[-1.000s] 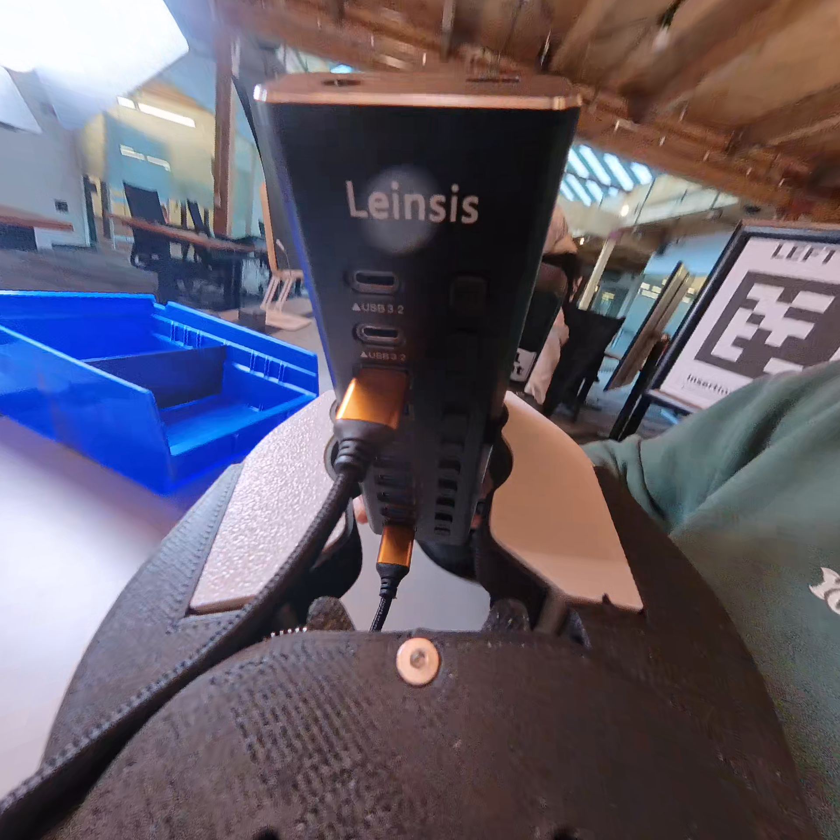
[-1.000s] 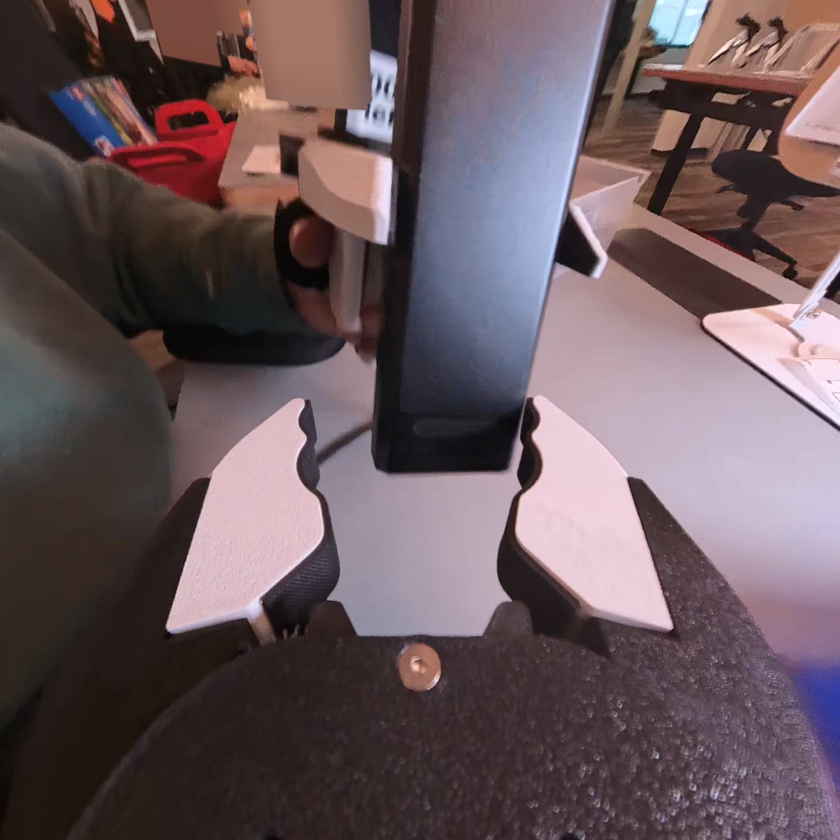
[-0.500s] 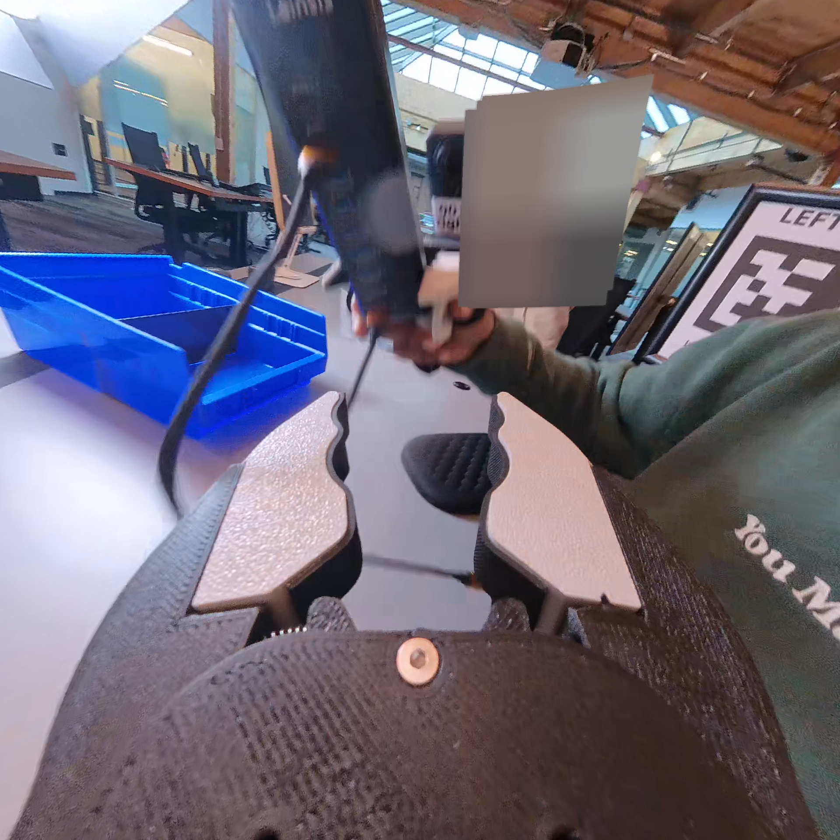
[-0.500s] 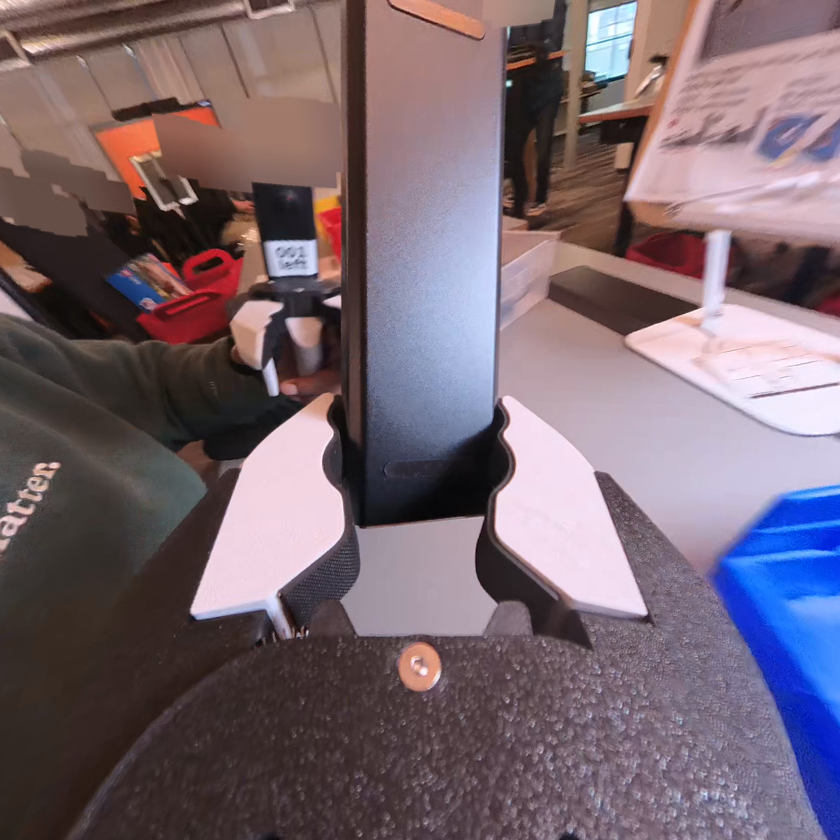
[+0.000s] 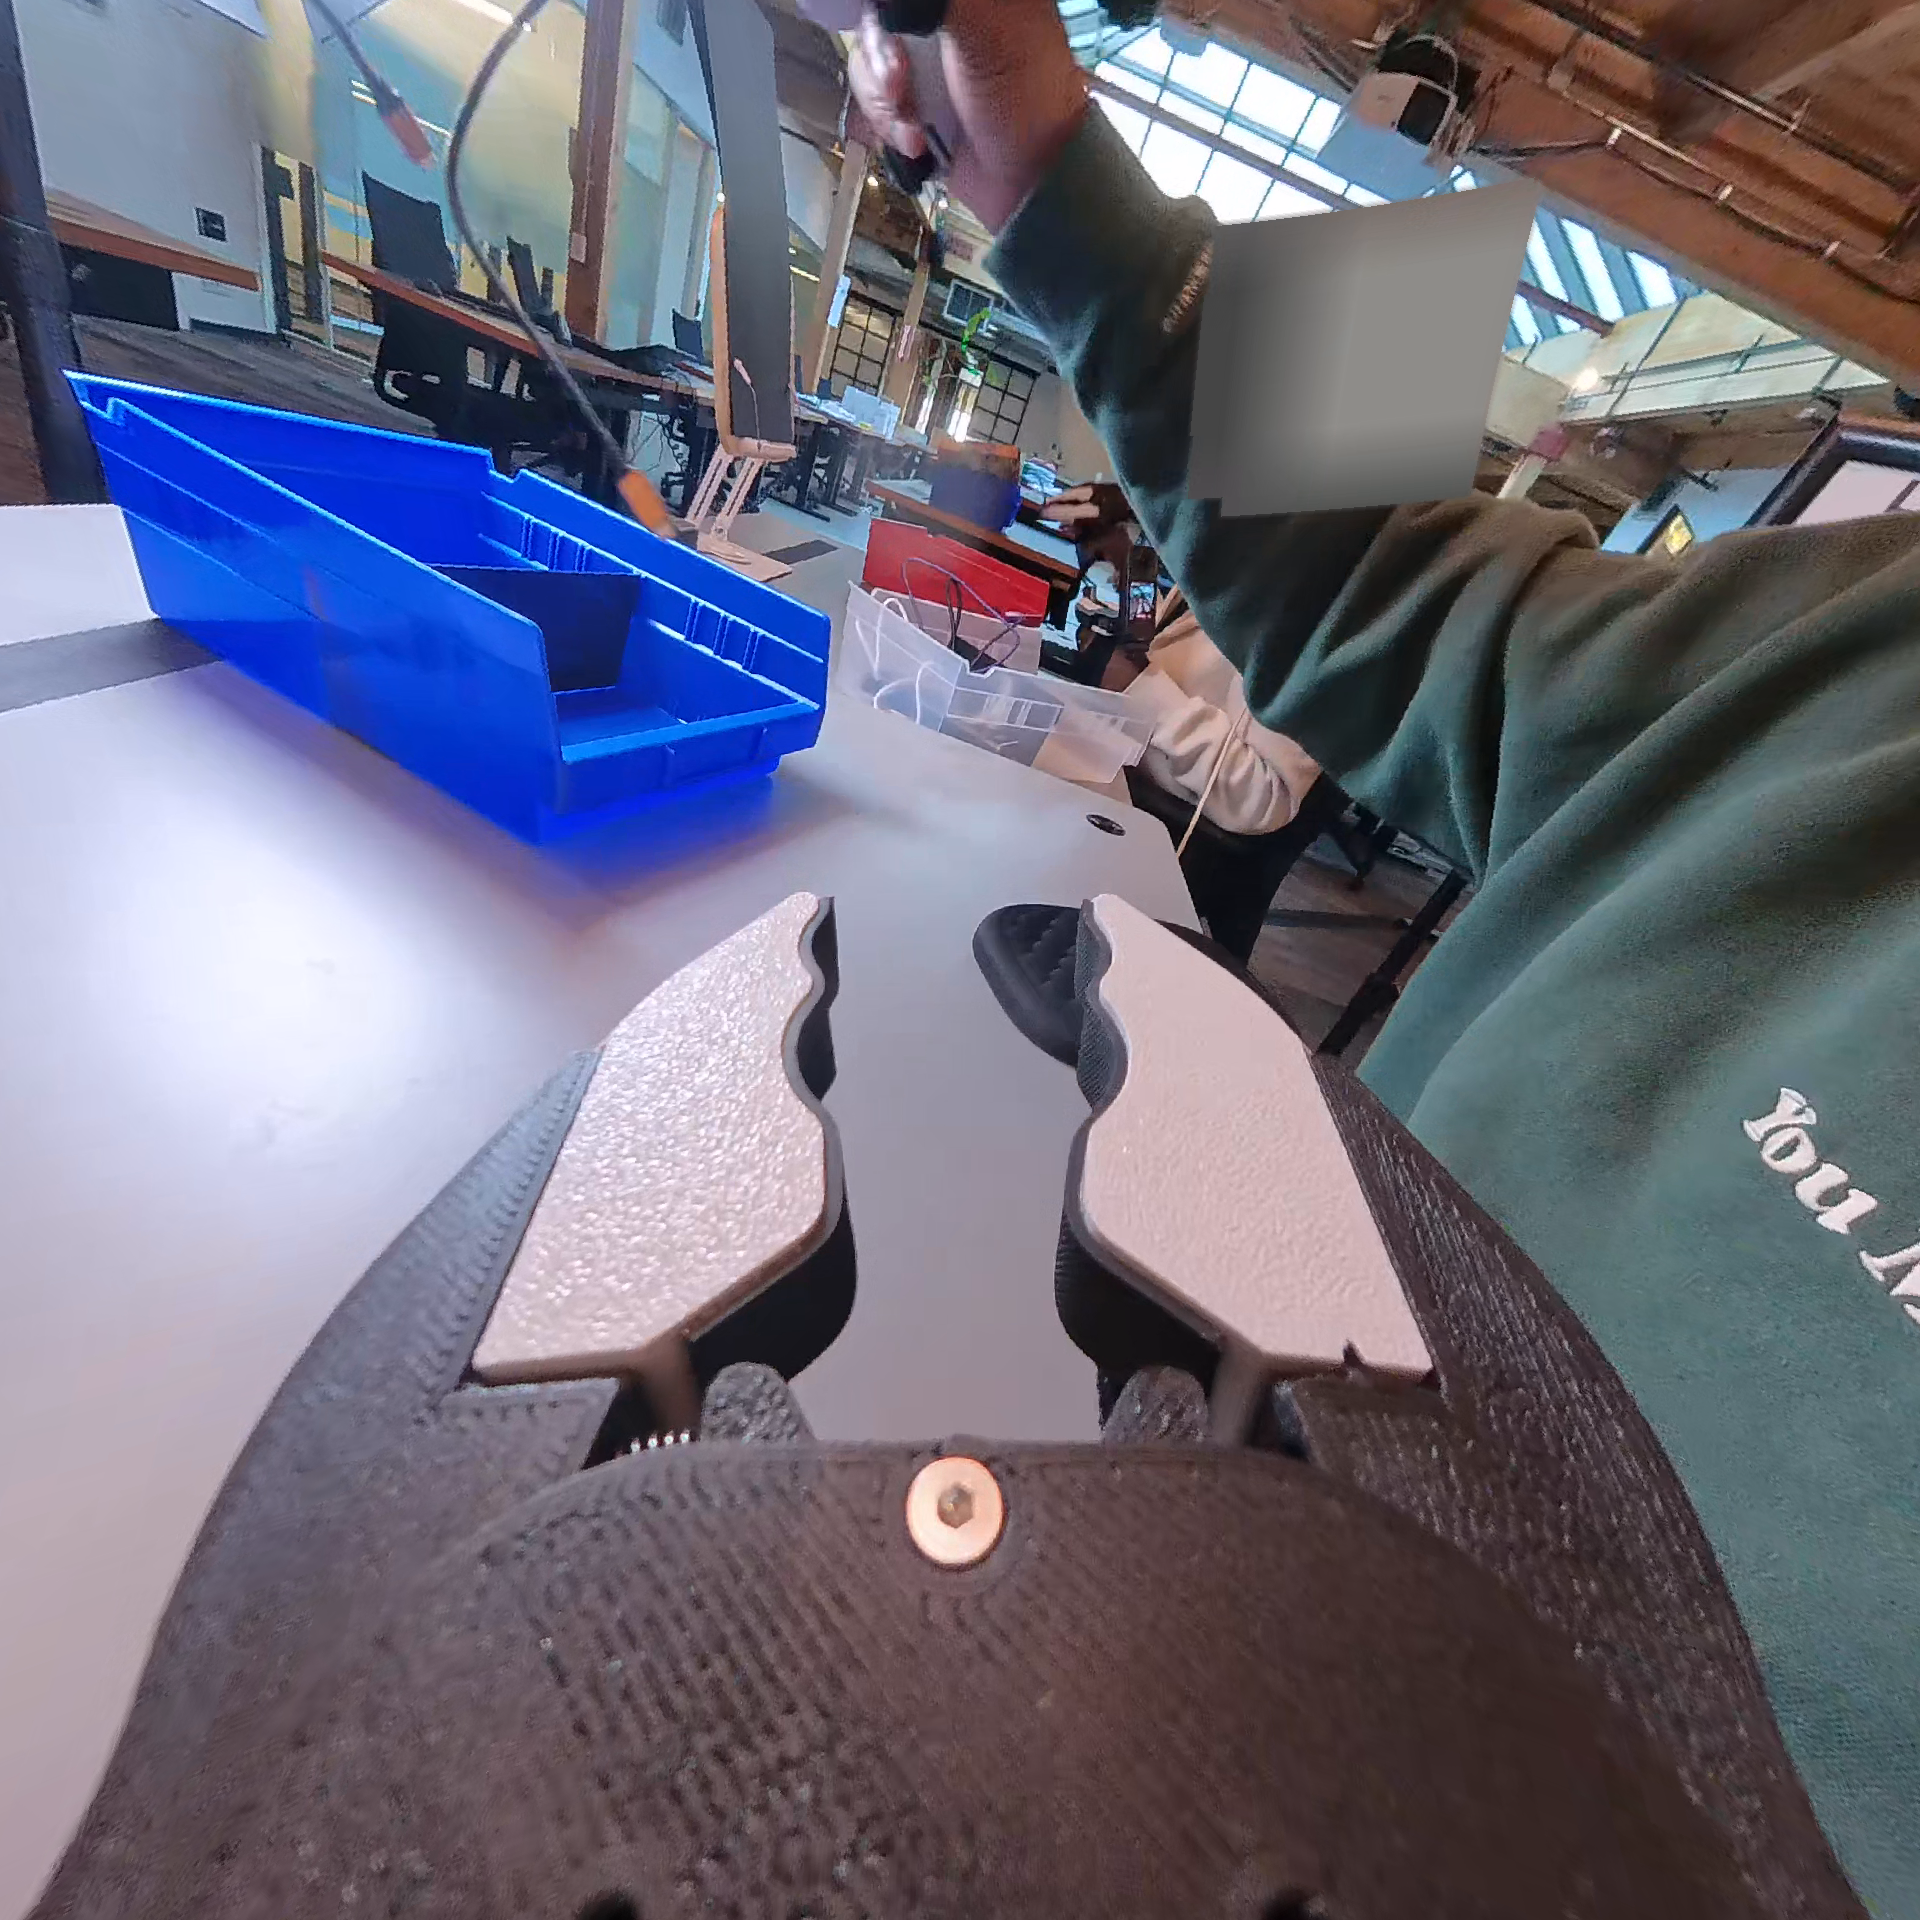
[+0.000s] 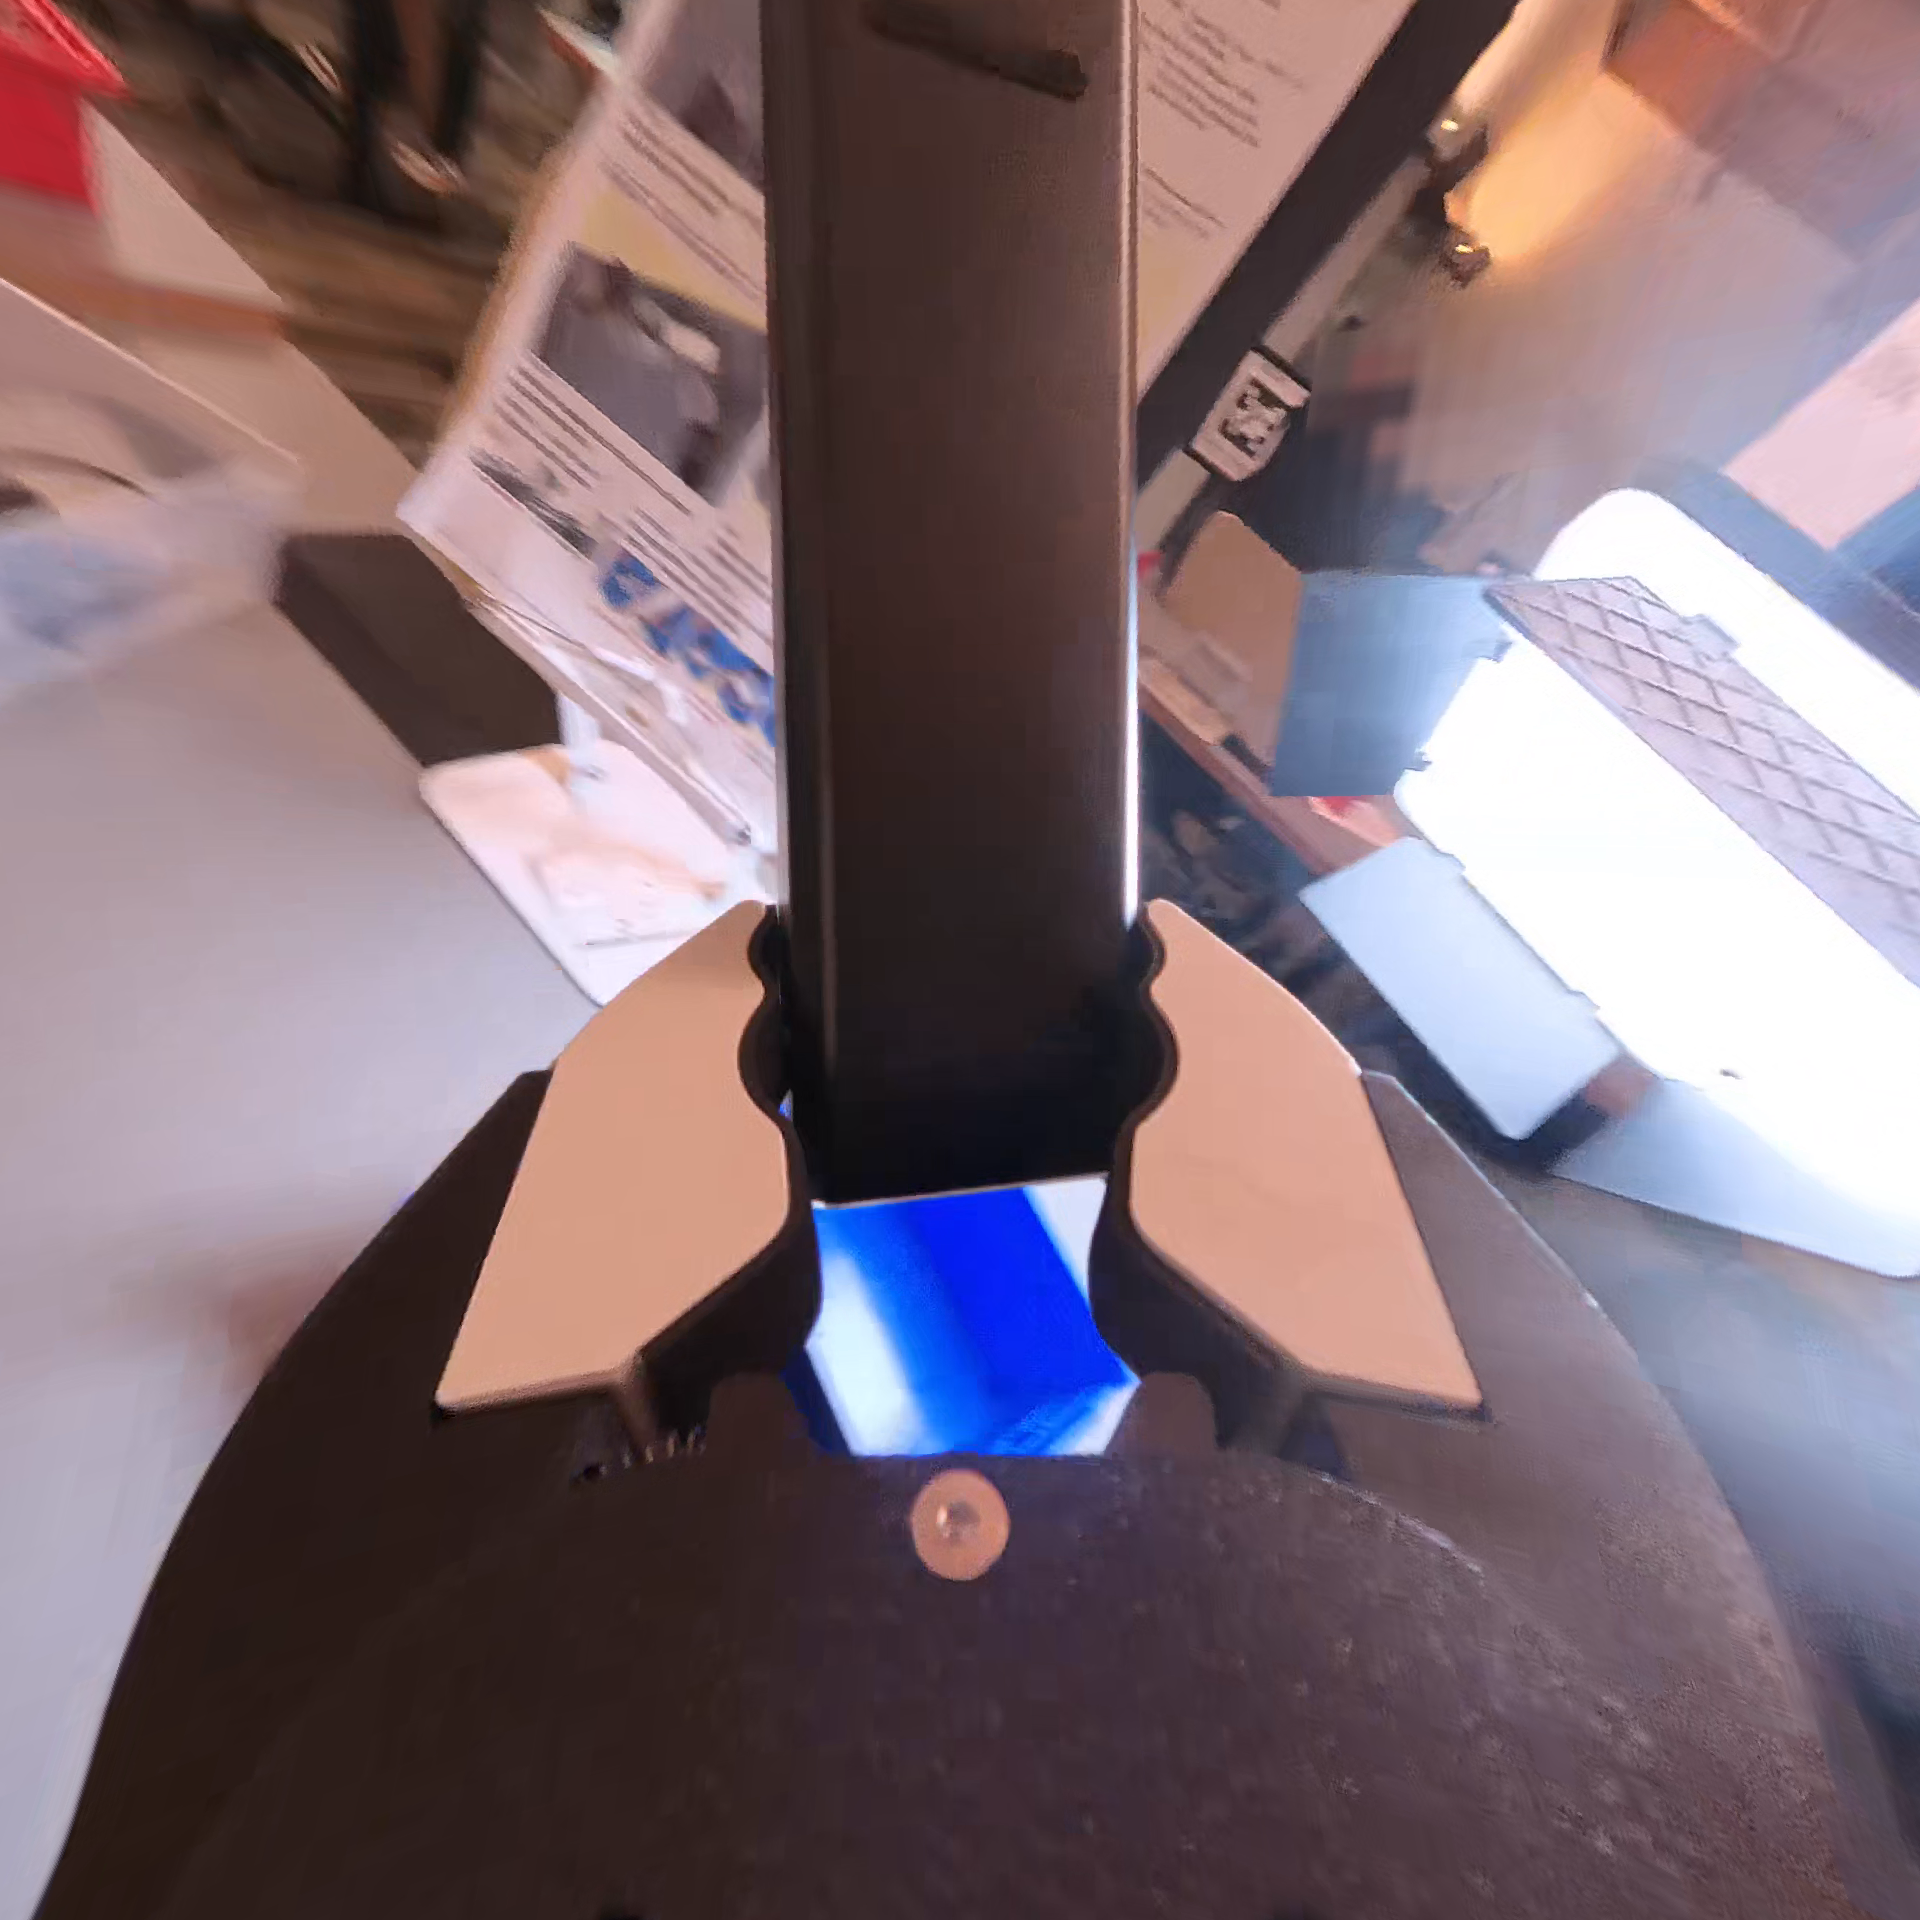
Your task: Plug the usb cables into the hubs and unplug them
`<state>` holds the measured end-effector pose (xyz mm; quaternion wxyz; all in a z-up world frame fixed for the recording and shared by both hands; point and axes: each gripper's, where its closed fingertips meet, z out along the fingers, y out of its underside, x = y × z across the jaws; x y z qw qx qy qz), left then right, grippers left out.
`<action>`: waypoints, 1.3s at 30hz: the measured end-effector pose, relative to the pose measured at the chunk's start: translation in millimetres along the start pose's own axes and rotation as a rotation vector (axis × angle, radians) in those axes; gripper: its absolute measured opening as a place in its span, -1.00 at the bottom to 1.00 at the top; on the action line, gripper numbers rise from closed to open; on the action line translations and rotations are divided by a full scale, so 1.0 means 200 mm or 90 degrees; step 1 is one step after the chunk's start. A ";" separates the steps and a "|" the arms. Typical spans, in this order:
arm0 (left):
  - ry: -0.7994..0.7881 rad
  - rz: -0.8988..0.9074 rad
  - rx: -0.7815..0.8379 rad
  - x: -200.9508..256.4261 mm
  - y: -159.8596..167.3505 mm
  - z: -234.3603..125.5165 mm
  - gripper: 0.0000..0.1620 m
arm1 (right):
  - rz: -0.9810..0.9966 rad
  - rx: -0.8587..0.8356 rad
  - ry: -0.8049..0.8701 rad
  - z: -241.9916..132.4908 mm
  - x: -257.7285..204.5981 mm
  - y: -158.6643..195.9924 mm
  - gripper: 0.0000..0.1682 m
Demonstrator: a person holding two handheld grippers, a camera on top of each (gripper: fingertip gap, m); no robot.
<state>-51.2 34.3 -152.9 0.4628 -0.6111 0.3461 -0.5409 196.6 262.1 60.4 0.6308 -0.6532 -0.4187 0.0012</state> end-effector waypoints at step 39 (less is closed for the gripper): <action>0.003 -0.014 -0.143 -0.05 0.30 0.08 -0.58 | 0.165 -0.624 -0.345 0.52 -0.12 1.51 -0.25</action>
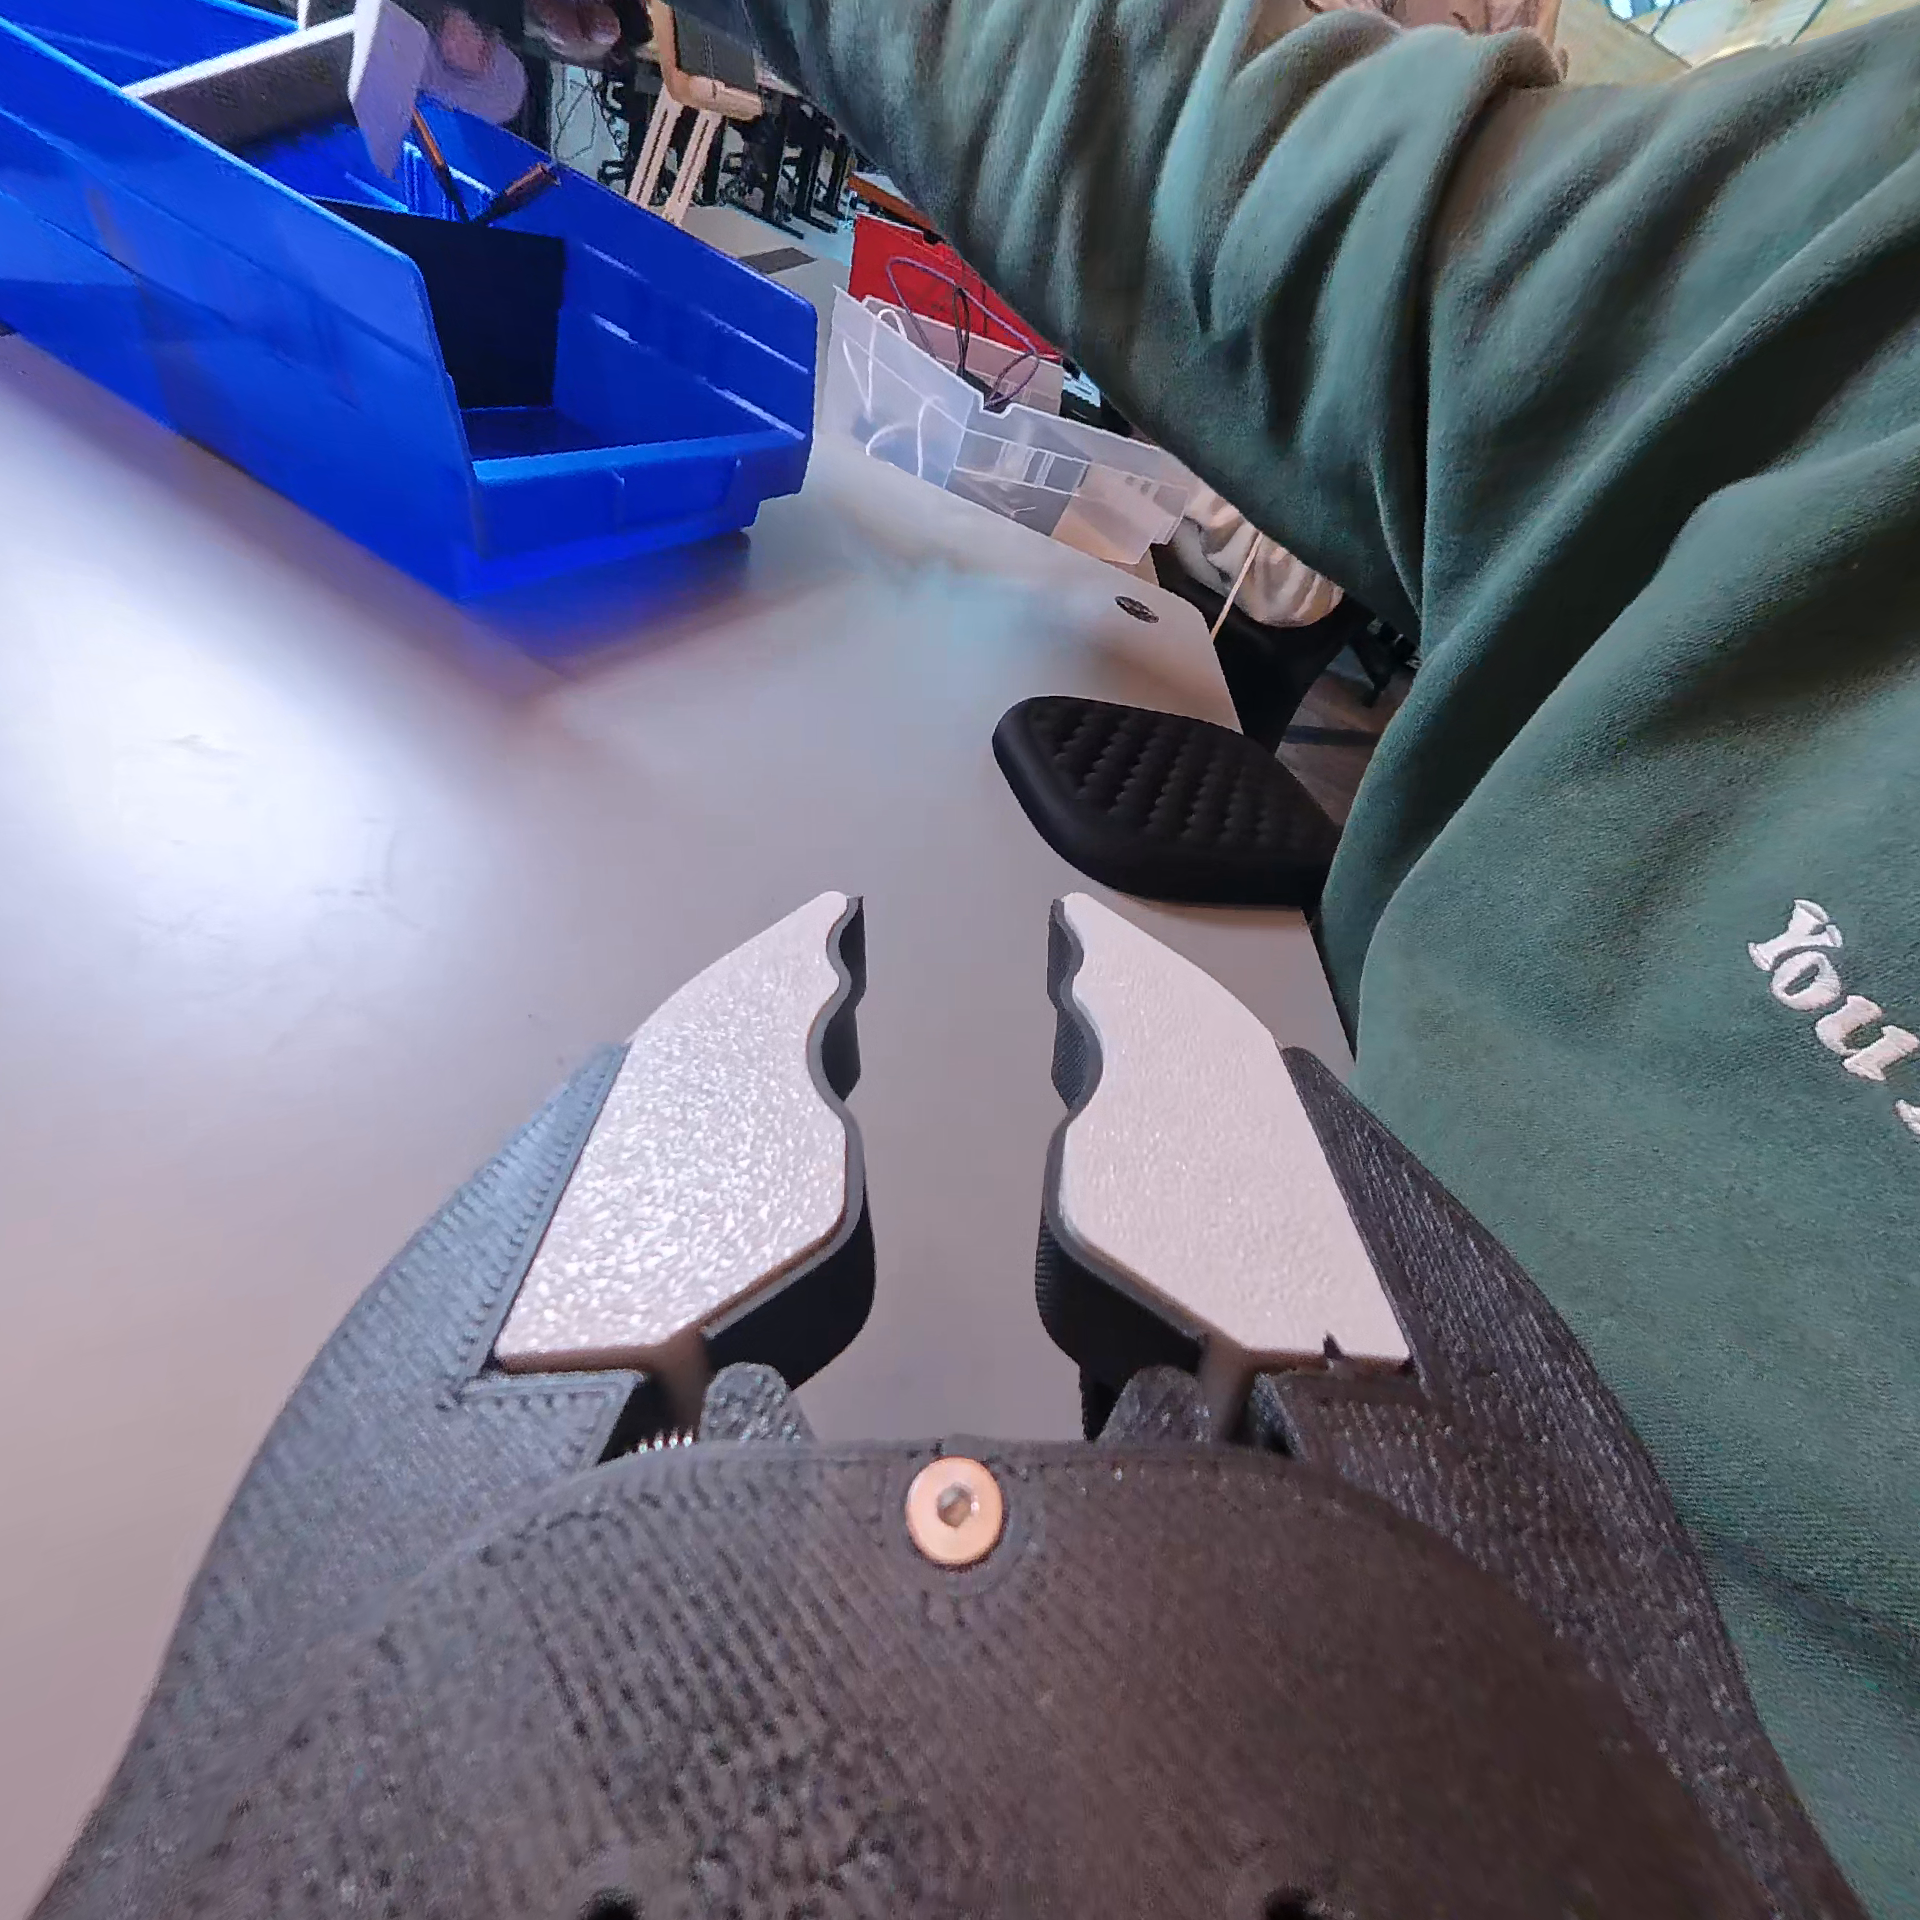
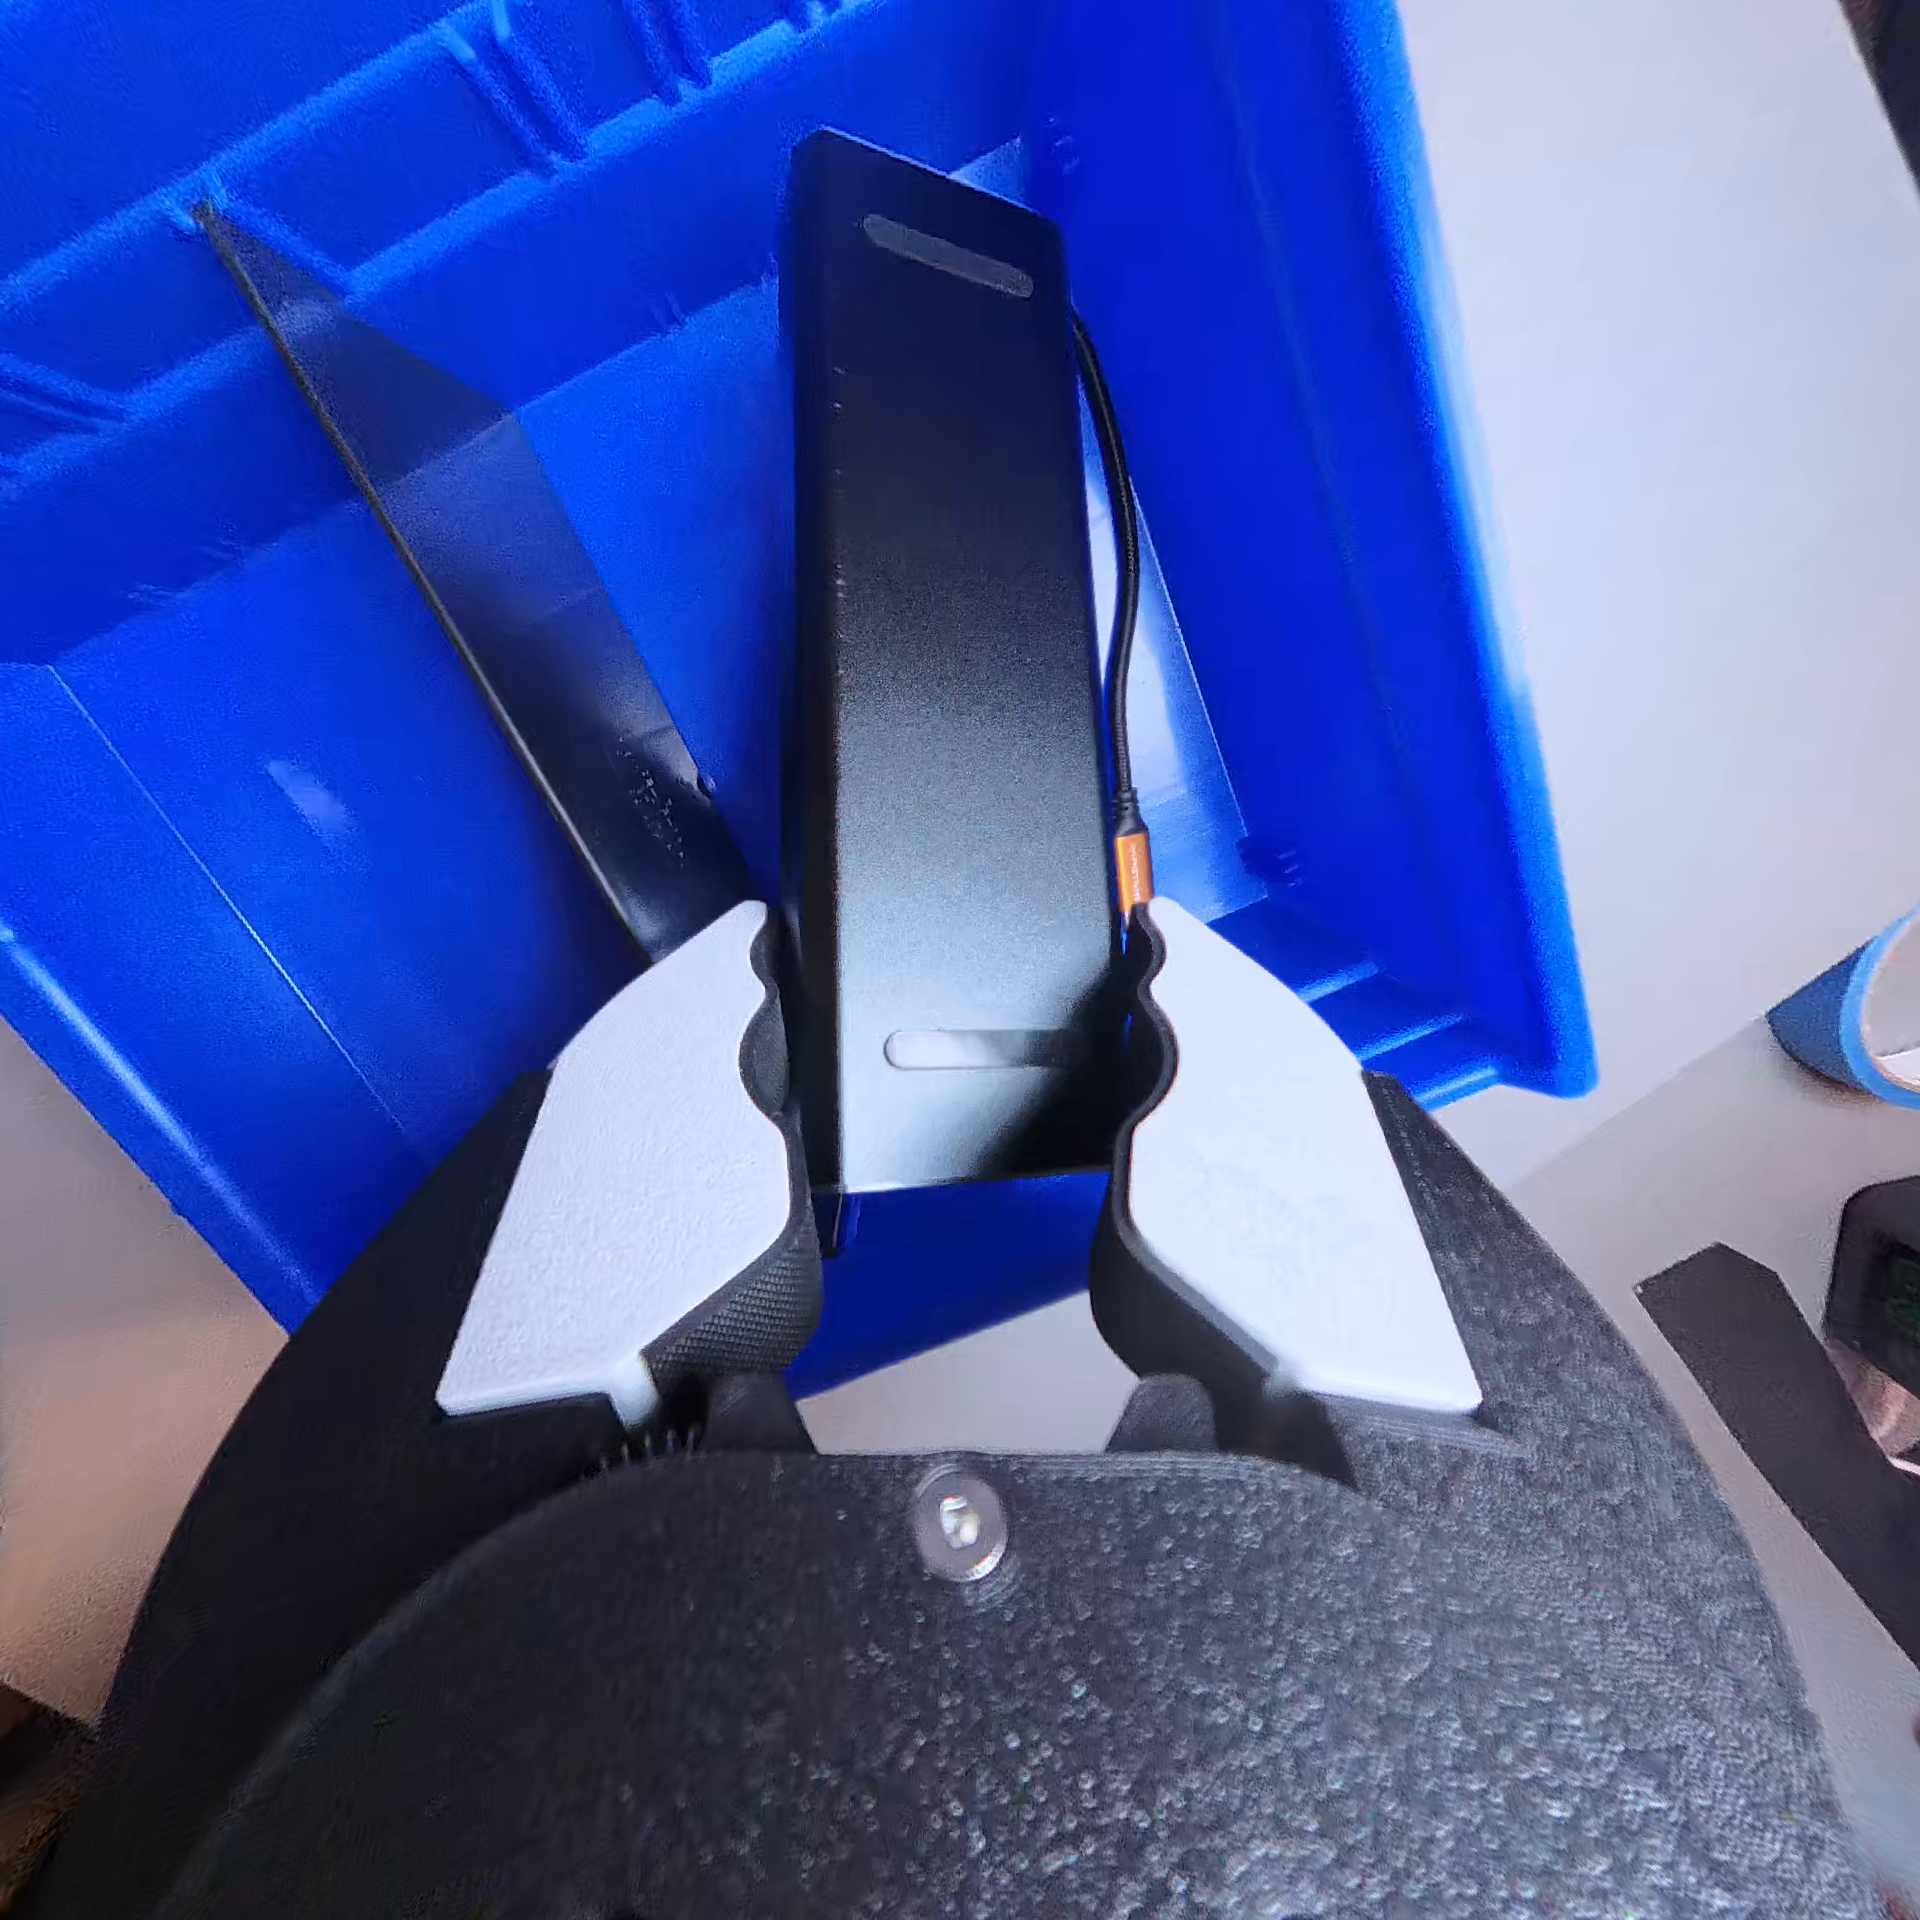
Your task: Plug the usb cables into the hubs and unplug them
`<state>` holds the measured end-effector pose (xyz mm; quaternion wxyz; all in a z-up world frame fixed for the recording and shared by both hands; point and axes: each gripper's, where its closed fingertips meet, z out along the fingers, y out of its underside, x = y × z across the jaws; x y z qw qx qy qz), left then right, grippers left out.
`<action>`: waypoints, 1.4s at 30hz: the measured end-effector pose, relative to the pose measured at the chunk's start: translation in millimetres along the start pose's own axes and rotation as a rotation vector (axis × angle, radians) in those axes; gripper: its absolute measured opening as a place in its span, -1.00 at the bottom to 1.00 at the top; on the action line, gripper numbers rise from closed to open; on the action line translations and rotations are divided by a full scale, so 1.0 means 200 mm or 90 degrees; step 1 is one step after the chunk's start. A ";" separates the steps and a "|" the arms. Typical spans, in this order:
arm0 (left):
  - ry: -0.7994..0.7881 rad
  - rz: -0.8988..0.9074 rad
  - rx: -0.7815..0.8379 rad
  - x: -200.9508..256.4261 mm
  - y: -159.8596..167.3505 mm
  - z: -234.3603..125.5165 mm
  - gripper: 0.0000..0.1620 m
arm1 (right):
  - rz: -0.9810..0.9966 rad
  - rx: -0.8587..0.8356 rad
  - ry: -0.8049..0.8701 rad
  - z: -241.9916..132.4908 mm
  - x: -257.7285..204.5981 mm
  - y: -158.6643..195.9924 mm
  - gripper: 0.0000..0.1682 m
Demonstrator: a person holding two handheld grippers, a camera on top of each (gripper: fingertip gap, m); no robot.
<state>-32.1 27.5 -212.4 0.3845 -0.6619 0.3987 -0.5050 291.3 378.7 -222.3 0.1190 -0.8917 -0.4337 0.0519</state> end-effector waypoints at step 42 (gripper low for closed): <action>0.027 -0.055 -0.064 -0.04 0.14 0.06 -0.59 | -0.241 -0.117 0.127 0.16 0.05 -0.18 -0.49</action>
